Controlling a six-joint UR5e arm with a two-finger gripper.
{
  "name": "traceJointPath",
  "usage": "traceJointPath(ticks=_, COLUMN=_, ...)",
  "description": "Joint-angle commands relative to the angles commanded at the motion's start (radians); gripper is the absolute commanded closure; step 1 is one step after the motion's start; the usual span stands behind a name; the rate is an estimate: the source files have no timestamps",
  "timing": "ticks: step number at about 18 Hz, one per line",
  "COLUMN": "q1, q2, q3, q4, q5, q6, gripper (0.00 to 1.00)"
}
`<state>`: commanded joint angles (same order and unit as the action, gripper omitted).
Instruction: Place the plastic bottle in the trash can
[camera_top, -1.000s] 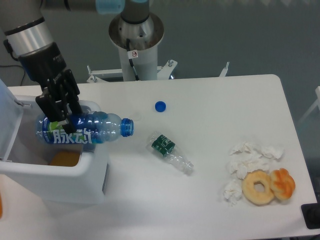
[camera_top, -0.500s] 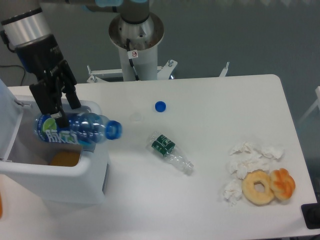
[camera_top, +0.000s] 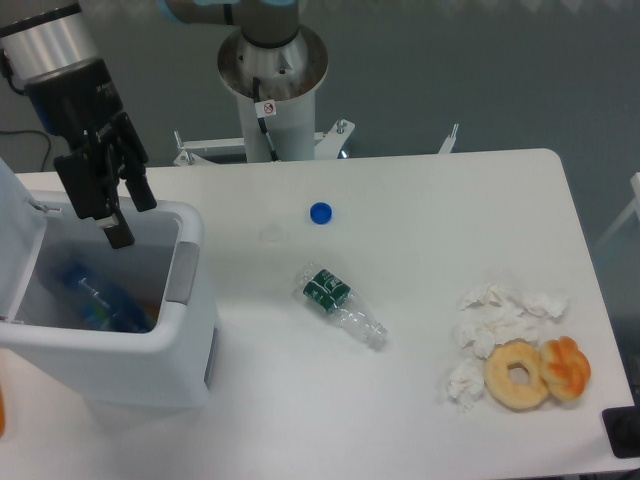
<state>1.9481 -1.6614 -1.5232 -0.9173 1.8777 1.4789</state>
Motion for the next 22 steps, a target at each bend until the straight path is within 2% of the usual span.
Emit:
traceJointPath(ticks=3, q1=0.081, q2=0.025, q3=-0.009, q4=-0.003, q5=-0.067, q6=-0.103, gripper=0.00)
traceJointPath(ticks=7, q1=0.208, q2=0.018, q3=-0.011, q4=-0.003, q5=-0.201, q6=-0.236, gripper=0.00)
traceJointPath(ticks=9, q1=0.258, q2=0.014, q3=-0.009, q4=-0.003, q5=-0.221, q6=-0.296, gripper=0.00)
traceJointPath(ticks=16, q1=0.330, q2=-0.014, q3=-0.009, q4=-0.003, q5=-0.223, q6=-0.321, gripper=0.00)
traceJointPath(ticks=19, q1=0.347, q2=-0.049, q3=-0.014, q4=-0.006, q5=-0.221, q6=-0.336, gripper=0.00)
traceJointPath(ticks=22, q1=0.362, q2=-0.049, q3=-0.023, q4=-0.003, q5=-0.244, q6=-0.362, gripper=0.00)
